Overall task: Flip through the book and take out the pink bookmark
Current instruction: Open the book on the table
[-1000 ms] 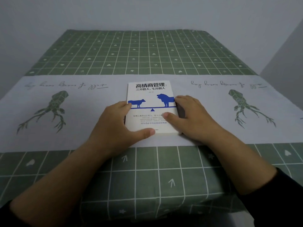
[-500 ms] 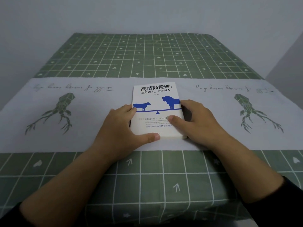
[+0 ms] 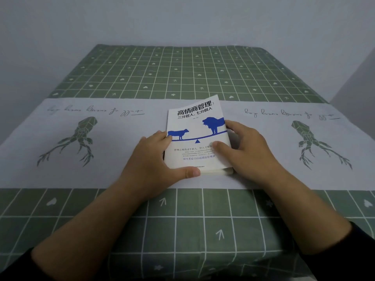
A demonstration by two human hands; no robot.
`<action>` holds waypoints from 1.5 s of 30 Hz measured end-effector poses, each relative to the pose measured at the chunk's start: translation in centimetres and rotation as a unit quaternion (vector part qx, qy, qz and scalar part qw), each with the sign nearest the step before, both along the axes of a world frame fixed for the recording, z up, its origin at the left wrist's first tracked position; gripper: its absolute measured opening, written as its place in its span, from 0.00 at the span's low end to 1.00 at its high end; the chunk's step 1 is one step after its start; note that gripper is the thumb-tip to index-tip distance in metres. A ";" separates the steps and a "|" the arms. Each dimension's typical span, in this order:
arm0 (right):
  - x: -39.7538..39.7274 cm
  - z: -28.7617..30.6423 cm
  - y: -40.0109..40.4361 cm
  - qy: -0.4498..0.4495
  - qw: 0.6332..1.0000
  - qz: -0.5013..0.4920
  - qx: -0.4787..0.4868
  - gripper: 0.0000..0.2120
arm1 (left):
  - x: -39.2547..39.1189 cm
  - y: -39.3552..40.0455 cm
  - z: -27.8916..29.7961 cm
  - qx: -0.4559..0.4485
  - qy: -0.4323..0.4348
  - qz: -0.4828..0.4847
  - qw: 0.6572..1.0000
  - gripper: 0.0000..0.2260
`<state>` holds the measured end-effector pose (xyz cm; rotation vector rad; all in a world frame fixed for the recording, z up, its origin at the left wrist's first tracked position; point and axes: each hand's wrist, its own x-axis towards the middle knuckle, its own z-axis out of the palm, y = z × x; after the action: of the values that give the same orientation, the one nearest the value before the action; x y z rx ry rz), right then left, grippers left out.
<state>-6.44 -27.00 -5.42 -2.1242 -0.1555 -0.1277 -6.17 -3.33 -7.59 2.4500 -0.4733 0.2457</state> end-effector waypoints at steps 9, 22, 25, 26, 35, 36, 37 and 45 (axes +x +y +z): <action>0.4 1.4 1.4 -0.043 0.989 0.060 0.128 0.26 | 0.4 0.1 -0.3 -0.061 0.028 -0.011 0.998 0.25; 0.2 2.2 6.9 -0.040 0.978 0.195 -0.068 0.46 | 0.4 2.4 1.7 -0.425 0.100 -0.074 0.897 0.41; 0.7 1.8 7.9 -0.064 0.962 0.180 -0.194 0.53 | 0.2 3.0 1.9 -0.478 0.081 -0.051 0.873 0.34; 0.7 1.5 8.1 -0.074 0.958 0.178 -0.211 0.52 | 0.0 3.0 1.9 -0.476 0.067 -0.029 0.877 0.28; 0.9 -0.2 8.5 -0.103 0.950 0.180 -0.232 0.46 | 0.5 3.4 1.0 -0.338 -0.098 0.244 0.904 0.23; 0.9 -0.3 8.5 -0.095 0.952 0.176 -0.230 0.47 | 0.5 3.4 0.9 -0.330 -0.107 0.250 0.904 0.23; 0.9 -0.4 8.5 -0.081 0.956 0.169 -0.225 0.48 | 0.5 3.5 0.8 -0.319 -0.116 0.253 0.906 0.22; 1.1 -0.5 7.7 -0.066 0.949 0.160 -0.264 0.47 | 0.9 3.6 0.0 -0.131 -0.058 0.218 0.965 0.20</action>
<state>-5.36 -19.31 -5.92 -2.5861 -0.6759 -0.0373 -5.23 0.31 -7.59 2.2579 0.0605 0.5977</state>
